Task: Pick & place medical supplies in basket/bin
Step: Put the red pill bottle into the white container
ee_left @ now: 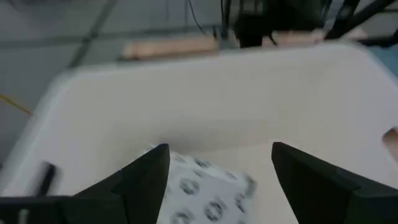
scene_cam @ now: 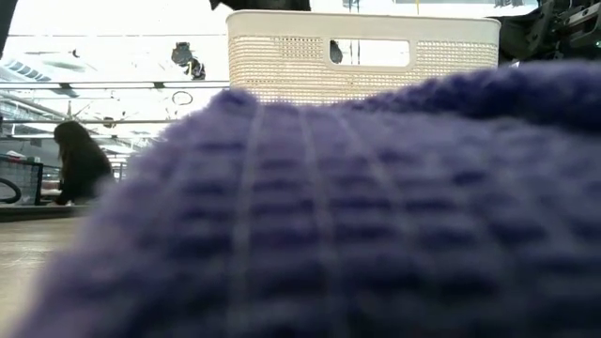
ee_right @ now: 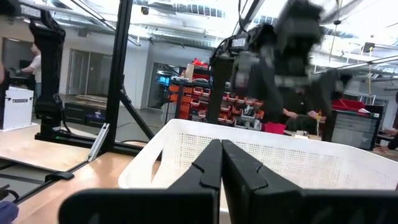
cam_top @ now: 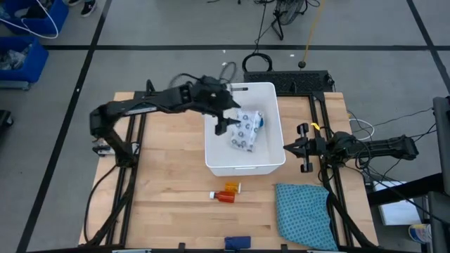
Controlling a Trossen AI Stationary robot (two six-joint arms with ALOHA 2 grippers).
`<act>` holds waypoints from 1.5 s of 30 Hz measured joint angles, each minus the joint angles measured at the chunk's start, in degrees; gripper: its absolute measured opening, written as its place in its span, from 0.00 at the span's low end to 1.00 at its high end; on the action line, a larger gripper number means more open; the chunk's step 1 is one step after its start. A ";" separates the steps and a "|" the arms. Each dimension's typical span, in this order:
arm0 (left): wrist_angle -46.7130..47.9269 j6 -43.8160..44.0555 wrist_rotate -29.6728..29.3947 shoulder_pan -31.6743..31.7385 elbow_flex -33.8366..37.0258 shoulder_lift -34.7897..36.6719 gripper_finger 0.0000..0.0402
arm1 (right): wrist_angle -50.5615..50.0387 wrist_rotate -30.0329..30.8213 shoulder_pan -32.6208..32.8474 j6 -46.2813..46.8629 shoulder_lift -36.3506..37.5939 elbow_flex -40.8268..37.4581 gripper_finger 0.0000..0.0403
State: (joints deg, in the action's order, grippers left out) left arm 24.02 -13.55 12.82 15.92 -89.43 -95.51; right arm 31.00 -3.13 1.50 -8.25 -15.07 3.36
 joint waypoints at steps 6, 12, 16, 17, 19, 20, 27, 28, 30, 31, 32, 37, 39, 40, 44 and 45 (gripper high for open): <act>4.81 -4.35 -9.87 -4.93 -0.02 9.68 0.58 | -0.18 -0.01 -0.01 0.04 0.01 -0.01 0.00; 11.90 -2.91 -11.70 -9.18 0.29 17.17 0.21 | -0.41 0.02 0.00 0.04 0.00 -0.02 0.00; 11.51 -2.26 -10.81 -11.31 6.49 22.04 0.03 | -0.38 0.04 0.00 -0.31 0.01 -0.02 0.00; 10.06 -2.40 -11.45 -11.85 9.06 23.79 0.03 | -0.38 0.04 0.00 -0.42 0.00 -0.01 0.00; 5.88 -2.17 -13.84 -12.63 14.25 27.59 0.03 | -0.35 0.06 -0.02 -0.43 0.02 0.00 0.00; 3.28 -1.52 -14.80 -12.79 17.39 29.76 0.02 | -0.38 0.06 0.00 -0.41 0.00 -0.01 0.00; -26.61 4.03 -10.29 -12.51 46.90 43.04 0.01 | -0.08 0.06 0.00 -0.39 0.00 -0.02 0.00; -31.80 4.85 -9.81 -12.77 51.25 44.08 0.01 | 0.07 0.06 -0.01 -0.38 0.00 -0.01 0.00; -43.82 6.16 -9.86 -13.47 59.62 45.09 0.01 | 0.09 0.06 0.00 -0.37 0.00 -0.02 0.00; -49.33 6.23 -9.86 -13.69 63.32 45.32 0.01 | 0.06 0.06 -0.01 -0.37 0.00 -0.02 0.00; -54.27 6.10 -9.84 -13.87 66.67 45.35 0.01 | 0.05 0.06 -0.01 -0.37 0.01 -0.01 0.00; -70.15 6.27 -10.86 -14.07 77.16 45.32 0.01 | 0.07 0.07 -0.01 -0.39 0.00 -0.02 0.00; -72.96 7.05 -10.51 -14.07 79.32 45.34 0.01 | 0.07 0.10 -0.02 -0.84 0.00 -0.02 0.00; -73.27 7.09 -9.69 -14.07 79.97 45.34 0.01 | 0.07 0.10 -0.02 -1.30 0.00 -0.01 0.00; -72.95 6.57 -9.53 -14.12 81.32 45.32 0.01 | 0.07 0.20 0.00 -2.57 0.02 -0.02 0.00; -72.40 6.47 -9.64 -14.11 81.35 45.32 0.01 | 0.09 0.23 0.00 -3.00 0.00 -0.02 0.00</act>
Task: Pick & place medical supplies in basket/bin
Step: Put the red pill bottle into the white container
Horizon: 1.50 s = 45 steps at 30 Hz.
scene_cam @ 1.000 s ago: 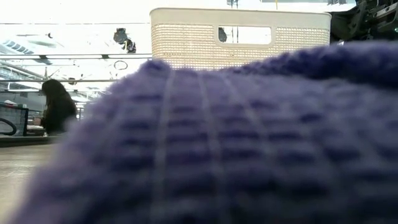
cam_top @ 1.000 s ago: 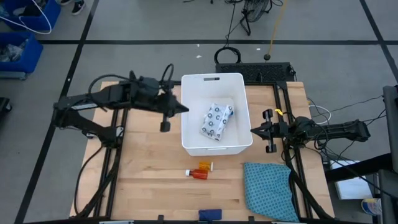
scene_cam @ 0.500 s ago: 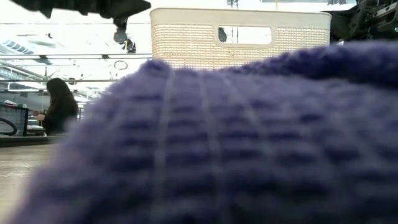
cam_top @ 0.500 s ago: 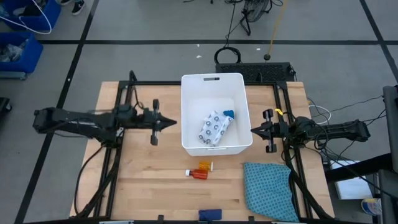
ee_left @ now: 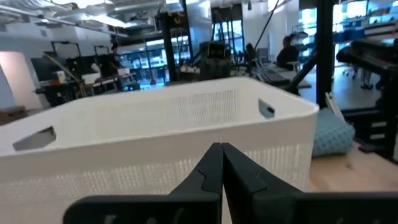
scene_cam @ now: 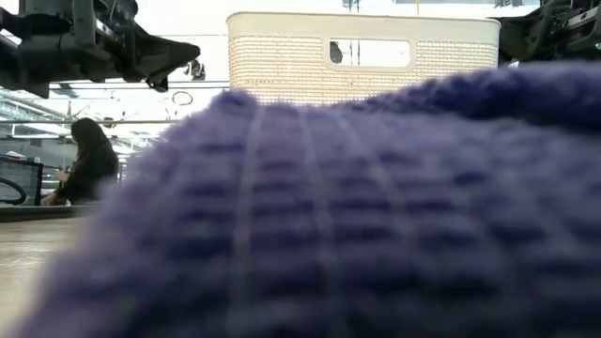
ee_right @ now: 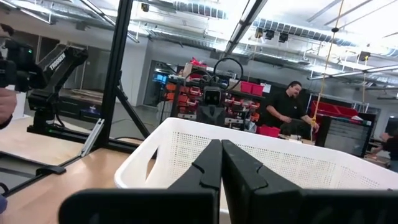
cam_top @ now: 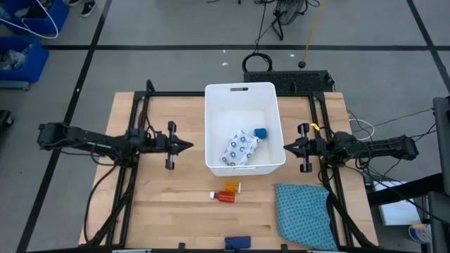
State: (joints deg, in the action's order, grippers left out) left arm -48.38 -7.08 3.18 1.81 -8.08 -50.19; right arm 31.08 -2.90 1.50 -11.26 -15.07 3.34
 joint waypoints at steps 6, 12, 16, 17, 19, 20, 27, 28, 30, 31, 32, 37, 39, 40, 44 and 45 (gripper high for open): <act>4.13 -4.06 2.31 0.01 0.01 -0.06 0.01 | 0.77 0.07 0.00 -1.15 0.02 0.00 0.00; 5.13 -5.37 1.38 0.10 0.04 -0.04 0.01 | 0.68 0.10 -0.01 -1.50 0.02 0.00 0.00; 4.97 -6.34 1.77 0.08 0.75 -0.04 0.00 | 0.70 0.10 0.00 -1.67 0.01 0.00 0.00; 4.89 -6.86 1.77 0.08 1.29 -0.04 0.00 | 0.78 0.10 -0.01 -1.67 0.01 0.00 0.00; 4.24 -7.55 1.72 0.08 2.75 -0.04 0.00 | 0.82 0.10 -0.01 -1.67 0.02 0.01 0.00; 3.03 -7.59 1.40 0.08 3.64 -0.07 0.00 | 0.82 0.10 -0.01 -1.66 0.00 0.00 0.00; -4.89 -5.68 1.22 0.53 6.59 -0.02 0.00 | 0.82 0.04 -0.01 -1.59 0.01 0.02 0.00; -4.67 -5.68 1.22 0.52 6.48 -0.02 0.00 | 0.83 0.03 -0.01 -1.59 0.02 0.02 0.00; -4.21 -5.27 1.25 0.52 6.30 -0.04 0.00 | 0.82 0.01 0.00 -1.56 0.02 0.02 0.00; -4.22 -4.90 1.26 0.52 6.28 -0.04 0.00 | 0.82 0.02 -0.01 -1.57 0.00 0.01 0.00; -4.25 -4.29 1.41 0.52 6.25 -0.04 0.00 | 0.82 0.05 0.00 -1.59 0.02 0.00 0.00; -3.03 -1.26 2.25 -0.92 5.54 -0.04 0.01 | 0.82 0.07 -0.02 -1.63 0.02 0.01 0.00; -0.01 -1.41 2.23 -2.71 3.55 -0.04 0.01 | 0.82 0.07 -0.02 -1.77 0.00 0.00 0.00; 2.68 -1.92 2.22 -4.04 1.89 -0.07 0.00 | 0.82 0.07 0.00 -1.85 0.00 0.00 0.00; 14.29 -2.82 -3.51 -13.25 -6.66 -3.62 0.01 | 0.82 0.10 -0.02 -1.85 0.01 0.00 0.00; 16.59 -2.91 -6.45 -16.18 -8.92 -5.64 0.01 | 0.82 0.10 -0.01 -1.85 0.01 0.00 0.00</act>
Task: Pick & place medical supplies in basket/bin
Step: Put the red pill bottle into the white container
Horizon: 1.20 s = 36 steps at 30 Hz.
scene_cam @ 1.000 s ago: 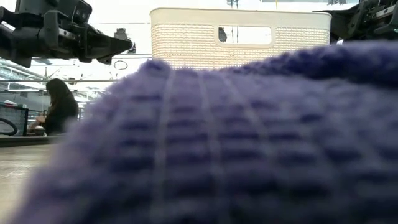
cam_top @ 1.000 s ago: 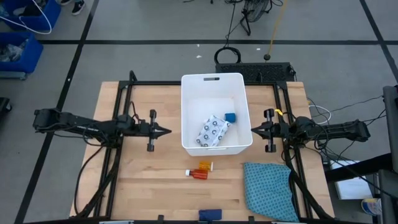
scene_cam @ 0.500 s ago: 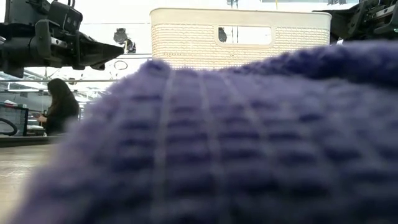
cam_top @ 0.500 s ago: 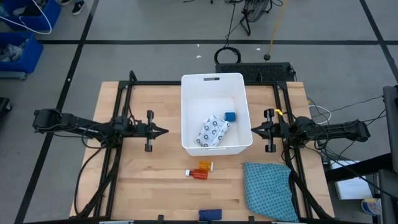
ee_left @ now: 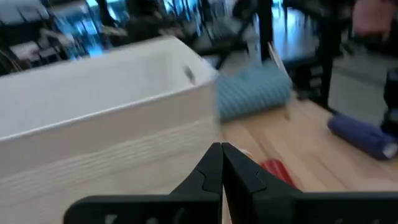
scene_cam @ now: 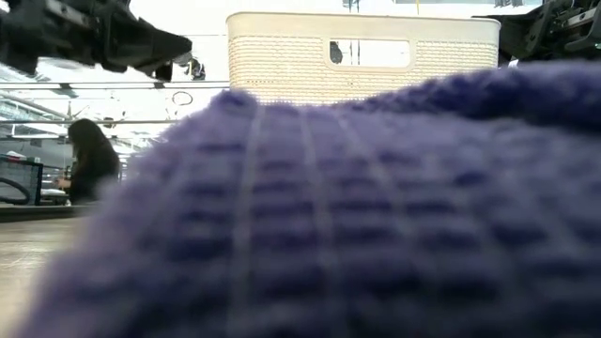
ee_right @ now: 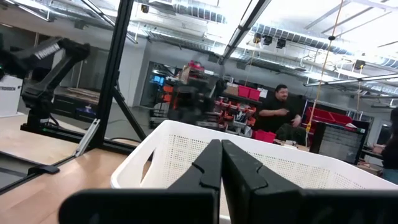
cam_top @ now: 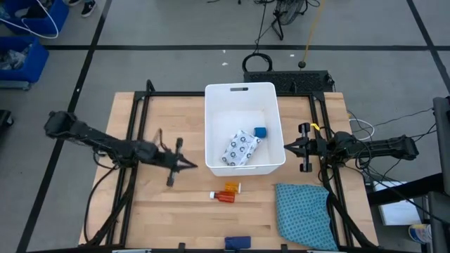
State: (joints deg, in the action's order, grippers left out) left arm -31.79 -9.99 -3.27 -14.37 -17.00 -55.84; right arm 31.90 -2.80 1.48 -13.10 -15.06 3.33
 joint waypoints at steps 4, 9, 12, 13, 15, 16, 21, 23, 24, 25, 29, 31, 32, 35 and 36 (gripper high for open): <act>7.66 0.07 -10.69 -10.34 -8.91 -10.91 0.01 | -0.02 0.01 -0.01 -0.02 0.01 0.02 0.00; 11.35 0.07 -15.57 -16.78 -17.39 -22.13 0.05 | 0.00 0.01 0.00 0.25 -0.01 0.00 0.00; 14.66 4.31 -17.82 -16.85 -21.47 -26.36 0.09 | 0.04 0.01 -0.01 1.40 0.01 0.00 0.00; 16.30 5.29 -17.80 -16.65 -22.84 -27.45 0.11 | 0.02 -0.01 0.01 1.99 -0.01 0.01 0.00; 19.83 7.06 -17.68 -16.37 -25.32 -29.70 0.17 | -0.05 -0.08 0.00 3.28 0.01 0.00 0.00; 21.04 8.07 -16.95 -16.20 -26.51 -31.02 0.20 | -0.32 -0.13 0.00 3.85 0.01 0.02 0.00; 23.43 8.80 -9.52 -15.13 -31.78 -36.86 0.40 | -1.65 -0.19 0.01 4.94 -0.01 0.02 0.00; 24.10 9.15 -7.88 -15.06 -33.99 -38.92 0.48 | -1.92 -0.21 0.01 5.18 -0.01 0.02 0.00; 24.62 9.12 -7.44 -15.04 -35.30 -40.01 0.53 | -2.12 -0.21 -0.01 5.40 -0.01 0.00 0.00; 25.53 9.06 -7.39 -15.04 -36.52 -40.97 0.57 | -2.15 -0.21 -0.01 5.53 -0.01 0.02 0.00; 28.17 9.87 -8.98 -14.32 -40.88 -44.64 0.71 | -1.78 -0.21 0.01 5.26 -0.01 0.02 0.00; 31.02 11.70 -11.06 -13.57 -42.35 -46.36 0.76 | -1.69 -0.23 0.01 5.05 0.01 0.02 0.00; 32.68 12.76 -11.72 -13.18 -43.04 -47.25 0.78 | -1.73 -0.23 0.01 5.03 -0.01 0.02 0.00; 37.45 16.86 -11.11 -11.95 -44.37 -49.43 0.81 | -1.69 -0.22 0.00 5.01 0.01 0.01 0.00; 37.71 17.97 -9.16 -11.56 -44.68 -49.99 0.81 | -1.72 -0.22 -0.01 4.98 -0.01 0.02 0.00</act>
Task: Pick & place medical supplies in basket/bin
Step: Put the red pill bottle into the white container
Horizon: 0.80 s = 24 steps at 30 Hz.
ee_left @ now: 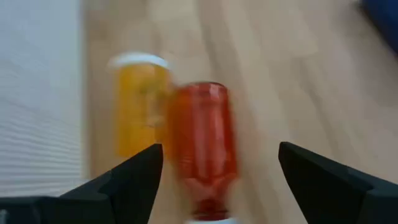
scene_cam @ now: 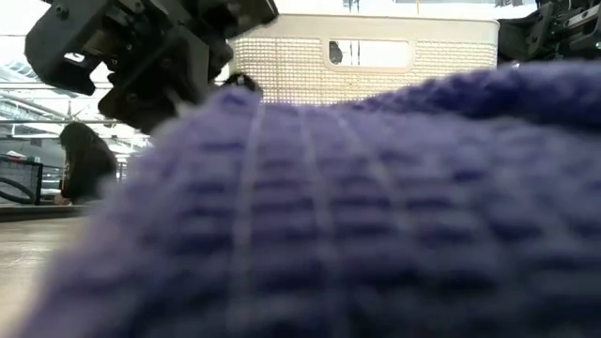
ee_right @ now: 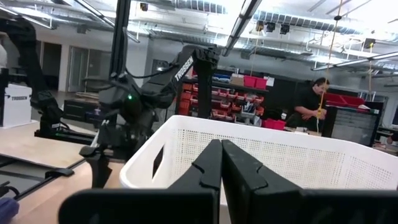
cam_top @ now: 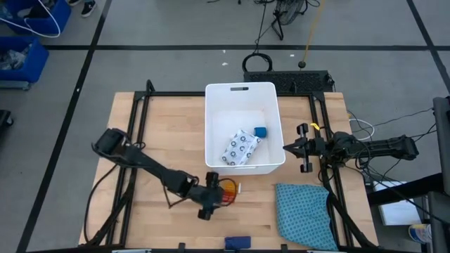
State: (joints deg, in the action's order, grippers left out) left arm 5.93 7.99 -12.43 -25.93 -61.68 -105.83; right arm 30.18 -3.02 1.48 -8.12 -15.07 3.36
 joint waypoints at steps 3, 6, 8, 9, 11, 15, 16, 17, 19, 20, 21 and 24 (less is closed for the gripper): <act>-0.28 2.44 3.41 0.68 -0.06 -0.87 0.81 | 0.05 0.00 0.00 -0.04 0.02 0.00 0.00; 0.03 2.73 3.32 0.68 -0.06 -1.00 0.81 | 0.49 0.00 0.01 -0.15 0.01 -0.01 0.00; -0.11 2.92 3.09 0.65 -0.06 -0.96 0.81 | 0.65 0.00 0.00 -0.17 0.00 0.00 0.00; -0.04 3.00 3.05 0.65 -0.06 -0.96 0.81 | 0.77 -0.02 0.00 -0.15 0.00 -0.01 0.00; 0.06 3.04 3.06 0.74 -0.06 -0.96 0.81 | 0.89 -0.02 0.01 -0.12 0.02 0.00 0.00; -0.74 3.04 2.94 1.00 -0.07 -1.73 0.81 | 0.86 0.00 0.01 -0.11 0.02 -0.01 0.00; -0.86 3.04 2.96 1.03 -0.08 -2.19 0.81 | 0.86 0.00 0.00 -0.11 0.02 -0.01 0.00; -0.65 3.02 3.11 1.09 -0.06 -2.74 0.81 | 0.85 0.00 0.01 -0.11 0.02 0.00 0.00; -1.89 3.20 3.40 1.18 -0.06 -4.26 0.81 | 0.87 -0.03 0.02 -0.09 0.02 0.00 0.00; -1.93 3.28 3.38 1.18 -0.06 -5.03 0.81 | 0.87 -0.03 0.02 -0.09 0.00 0.00 0.00; -2.20 3.45 3.49 1.18 -0.06 -5.82 0.81 | 0.89 -0.02 0.01 -0.09 0.02 0.00 0.00; -4.28 4.38 3.79 1.18 -0.21 -7.36 0.81 | 0.93 0.00 0.01 -0.09 0.00 0.00 0.00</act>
State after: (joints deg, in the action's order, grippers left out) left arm 1.65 12.37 -8.64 -24.75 -61.89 -113.19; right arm 31.11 -3.03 1.48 -8.21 -15.07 3.36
